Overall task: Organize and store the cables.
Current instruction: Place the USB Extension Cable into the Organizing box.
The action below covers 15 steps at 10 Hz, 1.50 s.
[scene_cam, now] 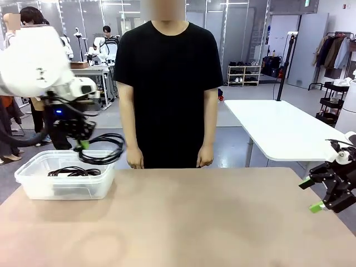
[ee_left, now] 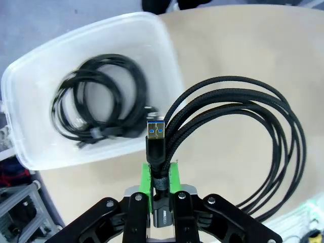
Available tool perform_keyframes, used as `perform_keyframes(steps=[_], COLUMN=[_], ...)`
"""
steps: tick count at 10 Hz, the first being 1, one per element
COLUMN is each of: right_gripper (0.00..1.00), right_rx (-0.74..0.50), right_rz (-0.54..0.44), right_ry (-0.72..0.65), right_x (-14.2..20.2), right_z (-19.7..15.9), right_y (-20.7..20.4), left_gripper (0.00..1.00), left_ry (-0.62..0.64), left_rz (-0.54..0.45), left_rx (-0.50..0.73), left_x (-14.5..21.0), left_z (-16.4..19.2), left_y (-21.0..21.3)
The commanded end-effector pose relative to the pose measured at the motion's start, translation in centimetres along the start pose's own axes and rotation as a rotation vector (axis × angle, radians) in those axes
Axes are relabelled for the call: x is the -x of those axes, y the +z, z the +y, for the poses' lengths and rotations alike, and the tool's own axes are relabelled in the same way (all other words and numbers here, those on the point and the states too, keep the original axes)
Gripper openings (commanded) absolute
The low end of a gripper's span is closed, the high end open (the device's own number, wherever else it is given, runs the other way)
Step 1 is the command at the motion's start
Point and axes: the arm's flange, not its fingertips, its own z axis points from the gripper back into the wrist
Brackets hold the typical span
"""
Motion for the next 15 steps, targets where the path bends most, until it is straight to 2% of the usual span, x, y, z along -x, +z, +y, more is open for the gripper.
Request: perform_keyframes(steps=[1, 2, 4, 6, 7, 10, 11, 12, 15], right_gripper=[1.0, 1.0, 1.0, 1.0, 1.0, 1.0, 1.0, 1.0, 1.0], right_rx=[-0.001, -0.001, -0.001, -0.001, -0.001, -0.001, -0.001, -0.001, -0.001], right_rz=[-0.001, -0.001, -0.001, -0.001, -0.001, -0.001, -0.001, -0.001, -0.001], right_ry=[0.015, 0.015, 0.015, 0.015, 0.015, 0.015, 0.015, 0.015, 0.015], right_x=[-0.1, -0.1, -0.1, -0.1, -0.1, -0.1, -0.1, -0.1, -0.1], right_z=[0.1, 0.1, 0.1, 0.1, 0.1, 0.1, 0.1, 0.1, 0.1], right_y=[-0.1, -0.1, -0.1, -0.1, -0.1, -0.1, -0.1, -0.1, -0.1], left_gripper=[0.0, 0.0, 0.0, 0.0, 0.0, 0.0, 0.16, 0.16, 0.16], left_ry=[-0.029, -0.031, -0.024, -0.067, -0.015, -0.015, -0.025, 0.031, 0.098], left_rz=[0.005, 0.011, 0.022, -0.014, 0.033, 0.033, 0.029, 0.091, 0.146], left_rx=[0.006, -0.013, -0.032, -0.058, -0.032, -0.032, -0.037, -0.024, -0.03], left_x=[-0.9, -1.2, -1.9, -2.1, -1.2, -1.2, -1.6, -3.1, -5.6], left_z=[4.2, 6.5, 8.5, 8.5, 9.1, 9.1, 8.8, 9.2, 9.8], left_y=[-1.0, -1.6, -3.1, -3.1, -3.6, -3.6, -3.9, -5.5, -10.8])
